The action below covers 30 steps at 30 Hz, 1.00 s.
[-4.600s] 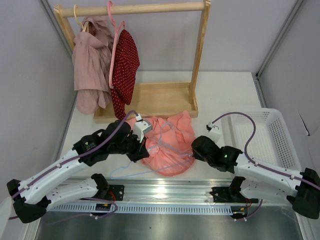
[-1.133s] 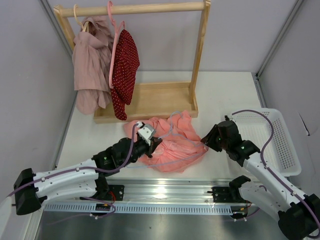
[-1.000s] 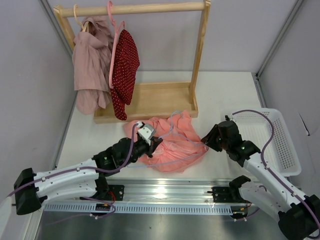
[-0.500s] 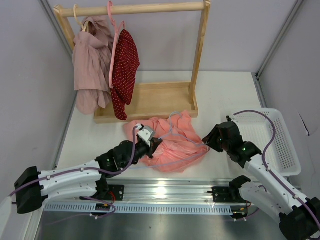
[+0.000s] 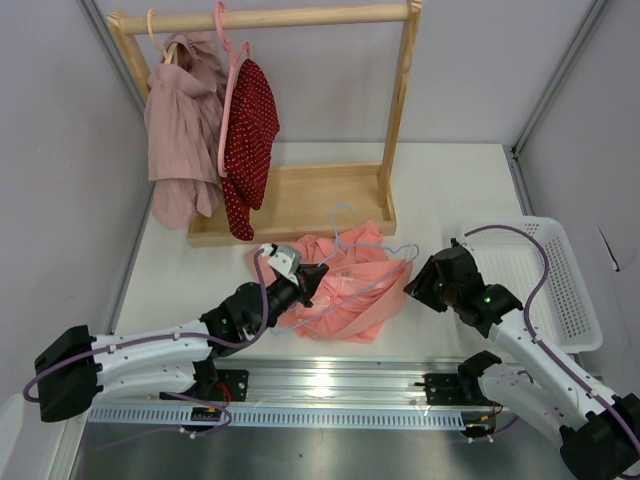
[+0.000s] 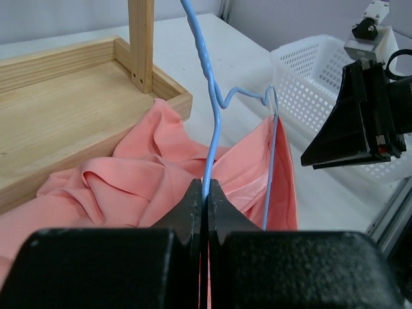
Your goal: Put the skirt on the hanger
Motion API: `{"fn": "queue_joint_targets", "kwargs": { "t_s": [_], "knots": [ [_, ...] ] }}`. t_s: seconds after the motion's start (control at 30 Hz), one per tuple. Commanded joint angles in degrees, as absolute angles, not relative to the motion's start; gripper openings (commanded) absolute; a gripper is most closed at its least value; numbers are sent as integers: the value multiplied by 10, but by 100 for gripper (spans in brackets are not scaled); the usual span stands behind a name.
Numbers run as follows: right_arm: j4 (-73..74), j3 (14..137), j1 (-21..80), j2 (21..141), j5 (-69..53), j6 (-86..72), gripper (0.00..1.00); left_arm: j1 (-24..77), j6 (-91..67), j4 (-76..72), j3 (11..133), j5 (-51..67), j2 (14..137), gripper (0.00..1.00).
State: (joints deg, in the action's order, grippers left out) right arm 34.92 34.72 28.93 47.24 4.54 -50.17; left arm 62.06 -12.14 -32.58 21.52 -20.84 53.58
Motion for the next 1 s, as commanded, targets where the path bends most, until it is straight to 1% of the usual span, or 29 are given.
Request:
{"fn": "queue_joint_targets", "kwargs": {
  "t_s": [0.0, 0.27, 0.43, 0.5, 0.6, 0.7, 0.77, 0.9, 0.97],
  "knots": [
    [356, 348, 293, 464, 49, -509, 43, 619, -144, -417, 214, -217, 554, 0],
    [378, 376, 293, 441, 79, -511, 43, 619, -150, -429, 218, -193, 587, 0],
    [424, 400, 292, 424, 150, -519, 43, 619, -154, -433, 214, -185, 599, 0],
    [419, 404, 291, 416, 176, -523, 41, 619, -156, -432, 213, -185, 599, 0],
    [389, 410, 287, 433, 180, -508, 38, 620, -160, -430, 214, -176, 603, 0],
    [363, 419, 287, 465, 185, -494, 31, 620, -163, -421, 221, -168, 610, 0],
    [338, 420, 285, 476, 185, -483, 29, 620, -163, -418, 225, -164, 616, 0],
    [287, 416, 280, 502, 184, -468, 26, 621, -169, -416, 228, -161, 624, 0],
    [282, 417, 277, 511, 189, -463, 23, 621, -172, -414, 232, -158, 629, 0]
  ]
}}
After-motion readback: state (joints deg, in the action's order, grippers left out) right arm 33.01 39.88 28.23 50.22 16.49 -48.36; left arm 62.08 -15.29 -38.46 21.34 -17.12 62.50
